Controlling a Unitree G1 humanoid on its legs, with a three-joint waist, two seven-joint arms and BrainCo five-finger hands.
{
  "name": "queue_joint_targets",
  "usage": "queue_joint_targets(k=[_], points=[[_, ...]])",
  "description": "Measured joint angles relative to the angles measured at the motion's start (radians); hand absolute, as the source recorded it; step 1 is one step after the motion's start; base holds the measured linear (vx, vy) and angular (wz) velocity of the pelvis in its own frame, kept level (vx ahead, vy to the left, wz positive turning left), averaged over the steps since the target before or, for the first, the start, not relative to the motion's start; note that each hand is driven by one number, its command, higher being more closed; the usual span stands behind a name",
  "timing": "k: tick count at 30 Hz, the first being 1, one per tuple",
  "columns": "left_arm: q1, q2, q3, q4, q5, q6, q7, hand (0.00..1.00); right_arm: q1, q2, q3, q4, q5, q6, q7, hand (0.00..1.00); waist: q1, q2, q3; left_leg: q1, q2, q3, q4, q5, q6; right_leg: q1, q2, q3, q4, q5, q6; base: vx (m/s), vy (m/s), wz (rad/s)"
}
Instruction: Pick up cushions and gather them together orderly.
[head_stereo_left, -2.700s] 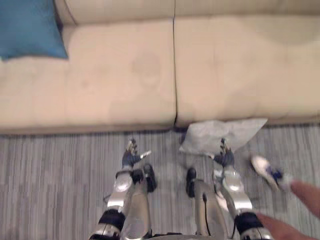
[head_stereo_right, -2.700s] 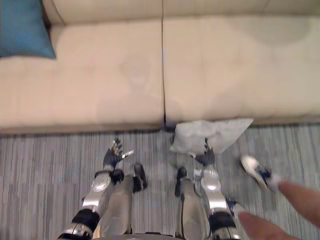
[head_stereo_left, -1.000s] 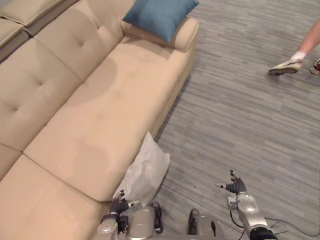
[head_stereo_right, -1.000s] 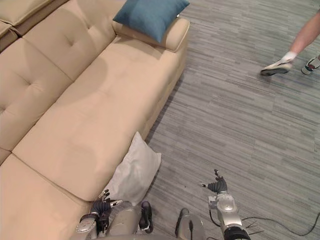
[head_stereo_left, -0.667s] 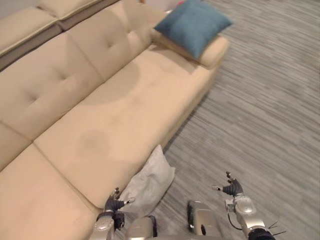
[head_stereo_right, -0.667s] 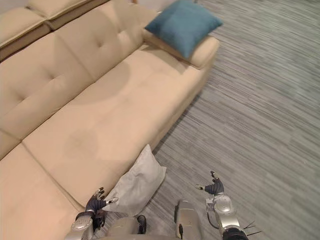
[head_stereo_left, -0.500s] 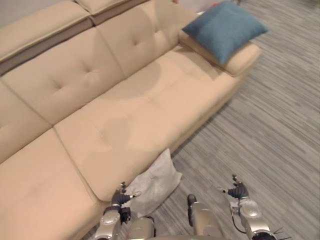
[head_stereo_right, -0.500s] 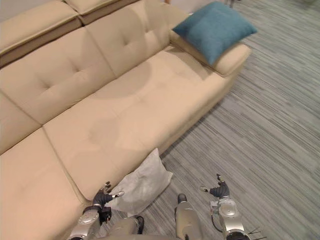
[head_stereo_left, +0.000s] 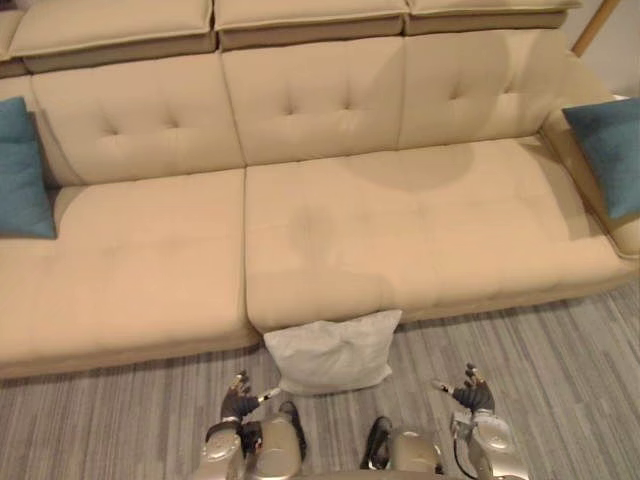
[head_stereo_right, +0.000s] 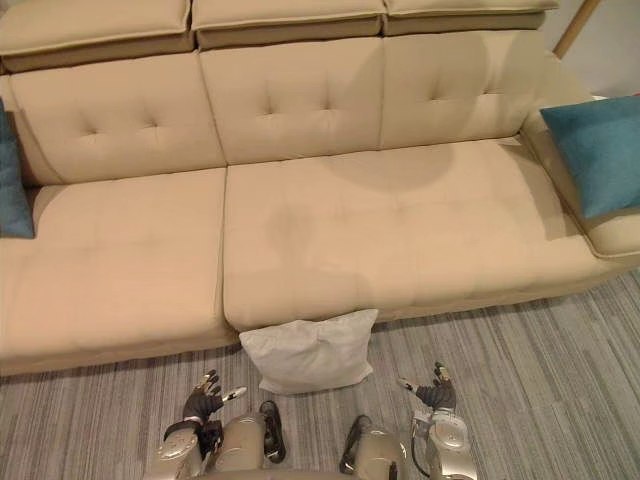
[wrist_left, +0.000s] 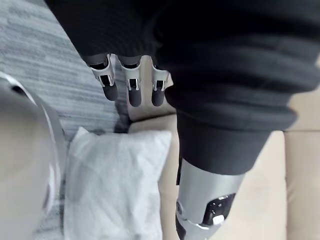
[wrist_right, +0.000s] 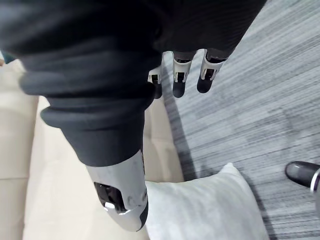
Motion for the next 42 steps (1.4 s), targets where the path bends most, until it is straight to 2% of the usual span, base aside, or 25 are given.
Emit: queue_joint_targets(k=[5,8,10,16,20,25,29,30,31,35,38,42], points=[[-0.043,0.100,0.001,-0.002,0.000,0.003,0.016,0.00,-0.047,-0.001,-0.004,0.029,0.000,0.003,-0.019,0.00,0.000,-0.010,0.020,-0.112,-0.004,-0.029,0.069,0.003,0.005,-0.088,-0.004,0.015,0.047,0.014,0.002,-0.03,0.063,0.19],[-0.123,0.140,0.002,-0.016,-0.003,-0.001,0.028,0.00,-0.125,-0.022,-0.007,0.021,0.010,-0.002,-0.036,0.00,0.024,-0.014,0.076,-0.171,0.000,-0.030,0.102,-0.001,0.011,-0.161,-0.005,0.038,0.103,0.006,-0.003,-0.11,0.006,-0.05],[-0.175,0.148,0.004,-0.039,-0.019,-0.016,0.039,0.00,-0.178,-0.049,-0.009,0.017,0.022,-0.003,-0.058,0.00,0.024,-0.011,0.110,-0.251,0.014,-0.032,0.140,-0.010,0.024,-0.244,-0.017,0.035,0.157,-0.010,-0.016,-0.16,-0.038,0.07],[-0.368,0.146,0.046,-0.049,-0.092,-0.024,0.074,0.00,-0.362,-0.101,-0.010,0.017,0.056,-0.002,-0.110,0.00,0.021,-0.011,0.216,-0.516,0.033,-0.060,0.266,-0.008,0.041,-0.507,-0.038,0.038,0.317,-0.028,-0.034,-0.13,-0.012,0.05],[-0.556,0.143,0.070,-0.059,-0.141,-0.040,0.110,0.00,-0.564,-0.131,0.014,0.017,0.059,-0.002,-0.149,0.00,0.018,-0.010,0.285,-0.763,0.050,-0.095,0.403,-0.007,0.059,-0.753,-0.053,0.065,0.477,-0.051,-0.042,-0.08,-0.012,0.03],[-0.710,0.126,0.055,-0.100,-0.157,-0.041,0.132,0.00,-0.772,-0.176,0.073,0.014,0.060,-0.001,-0.173,0.00,0.019,-0.009,0.310,-0.980,0.060,-0.120,0.528,-0.013,0.068,-0.977,-0.072,0.094,0.635,-0.088,-0.058,-0.10,-0.046,0.06],[-0.822,0.106,-0.017,-0.132,-0.157,-0.042,0.156,0.00,-0.939,-0.176,0.142,0.003,0.070,-0.001,-0.209,0.00,0.015,-0.008,0.311,-1.112,0.067,-0.124,0.586,-0.014,0.071,-1.120,-0.086,0.115,0.715,-0.100,-0.066,-0.10,-0.052,0.02],[-0.838,0.099,-0.024,-0.136,-0.157,-0.042,0.156,1.00,-0.956,-0.174,0.149,0.001,0.070,-0.001,-0.214,0.00,0.015,-0.008,0.311,-1.126,0.068,-0.124,0.593,-0.014,0.072,-1.135,-0.087,0.116,0.725,-0.102,-0.068,-0.10,-0.037,0.08],[-0.880,0.087,-0.051,-0.145,-0.156,-0.042,0.160,1.00,-0.987,-0.172,0.171,-0.014,0.070,-0.001,-0.223,1.00,0.014,-0.007,0.311,-1.159,0.070,-0.126,0.610,-0.015,0.075,-1.169,-0.089,0.119,0.746,-0.104,-0.073,-0.09,-0.027,0.03],[-0.940,0.086,-0.077,-0.174,-0.156,-0.040,0.218,1.00,-1.060,-0.126,0.203,-0.027,0.067,0.002,-0.266,1.00,-0.008,-0.007,0.311,-1.221,0.085,-0.122,0.646,-0.014,0.073,-1.236,-0.089,0.129,0.786,-0.104,-0.073,-0.08,-0.011,-0.02],[-0.951,0.101,-0.078,-0.182,-0.156,-0.038,0.262,1.00,-1.060,-0.112,0.216,-0.072,0.068,0.005,-0.301,1.00,-0.010,-0.007,0.311,-1.234,0.101,-0.109,0.668,-0.012,0.081,-1.266,-0.083,0.146,0.811,-0.104,-0.073,-0.06,0.005,-0.10],[-0.938,0.110,-0.080,-0.255,-0.155,-0.019,0.302,1.00,-1.027,-0.104,0.258,-0.160,0.077,0.008,-0.308,1.00,-0.020,-0.007,0.311,-1.230,0.116,-0.113,0.671,-0.005,0.081,-1.262,-0.068,0.144,0.809,-0.100,-0.080,-0.04,0.009,-0.09]])
